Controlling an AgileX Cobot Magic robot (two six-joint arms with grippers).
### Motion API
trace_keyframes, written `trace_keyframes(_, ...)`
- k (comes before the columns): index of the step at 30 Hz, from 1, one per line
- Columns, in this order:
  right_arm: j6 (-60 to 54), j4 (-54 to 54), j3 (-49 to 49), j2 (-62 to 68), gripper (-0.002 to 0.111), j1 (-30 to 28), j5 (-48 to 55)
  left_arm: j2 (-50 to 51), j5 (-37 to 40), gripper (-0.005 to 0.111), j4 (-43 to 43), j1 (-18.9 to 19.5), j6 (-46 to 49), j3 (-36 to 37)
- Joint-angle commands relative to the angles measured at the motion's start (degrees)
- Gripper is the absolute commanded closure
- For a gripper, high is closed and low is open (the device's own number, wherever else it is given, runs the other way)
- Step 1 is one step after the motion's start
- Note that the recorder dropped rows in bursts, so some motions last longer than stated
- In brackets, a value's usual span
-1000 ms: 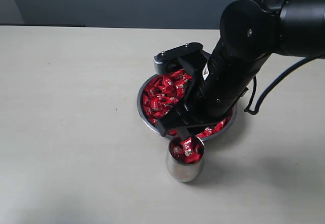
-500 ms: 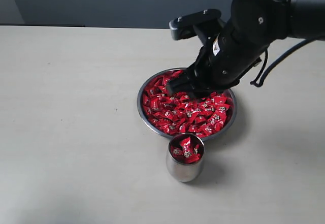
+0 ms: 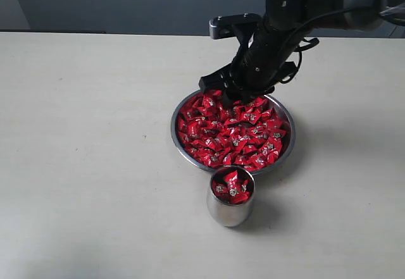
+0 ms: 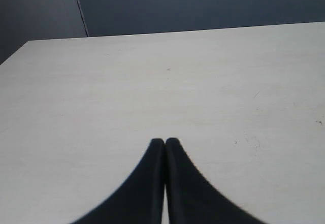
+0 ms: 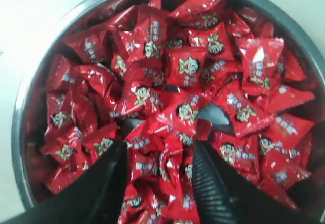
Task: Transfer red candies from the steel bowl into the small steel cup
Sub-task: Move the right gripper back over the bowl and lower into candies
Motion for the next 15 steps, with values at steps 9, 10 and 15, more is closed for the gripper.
trace_keyframes(9,-2.6,-2.3,-19.0,15.0,0.067,-0.3,9.2,-0.3,-0.6,0.106,0.1,0.1,-0.1,0.1)
trace_keyframes(10,-2.6,-2.6,-19.7,15.9,0.067,-0.3,9.9,-0.3,-0.6,0.106,0.1,0.1,-0.1,0.1)
trace_keyframes(15,-2.5,-6.5,-20.2,18.3,0.067,-0.3,11.1,-0.3,-0.6,0.106,0.1,0.1,-0.1,0.1)
